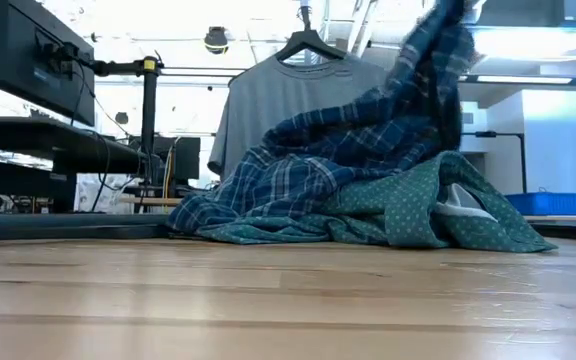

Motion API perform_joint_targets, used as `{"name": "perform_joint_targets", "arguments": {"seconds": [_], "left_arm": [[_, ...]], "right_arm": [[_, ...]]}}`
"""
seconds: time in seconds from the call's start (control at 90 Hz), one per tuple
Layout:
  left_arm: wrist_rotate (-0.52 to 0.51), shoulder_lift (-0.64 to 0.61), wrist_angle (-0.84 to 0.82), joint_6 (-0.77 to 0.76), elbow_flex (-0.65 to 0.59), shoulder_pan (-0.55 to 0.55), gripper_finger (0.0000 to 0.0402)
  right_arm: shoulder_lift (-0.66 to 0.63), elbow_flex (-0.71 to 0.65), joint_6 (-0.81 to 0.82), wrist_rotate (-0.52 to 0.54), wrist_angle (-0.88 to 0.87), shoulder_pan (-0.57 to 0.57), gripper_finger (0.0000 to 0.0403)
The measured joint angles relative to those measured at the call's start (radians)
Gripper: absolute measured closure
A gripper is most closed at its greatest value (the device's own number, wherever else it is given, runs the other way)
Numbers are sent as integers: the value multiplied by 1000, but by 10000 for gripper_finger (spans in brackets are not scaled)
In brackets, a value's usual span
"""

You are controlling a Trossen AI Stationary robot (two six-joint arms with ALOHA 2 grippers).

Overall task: Hang clothes
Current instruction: Unhang the blue polo shirt from the hanger rack, then unhang the gray t-shirt from the hanger rack

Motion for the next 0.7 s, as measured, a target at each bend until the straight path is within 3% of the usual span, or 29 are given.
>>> {"name": "perform_joint_targets", "arguments": {"seconds": [0.089,0.222,0.311,0.444,0.7], "left_arm": [[-3,0,50,123,0,76,270],[1,5,126,202,0,189,270],[60,5,189,226,0,256,270],[170,4,249,269,0,358,270],[222,6,221,305,-45,471,270]], "right_arm": [[3,1,-158,107,202,-27,183],[55,4,-340,444,489,-93,182],[117,1,-380,473,622,-191,182],[217,0,-359,380,719,-358,182],[369,-1,-215,-23,692,-621,182]]}}
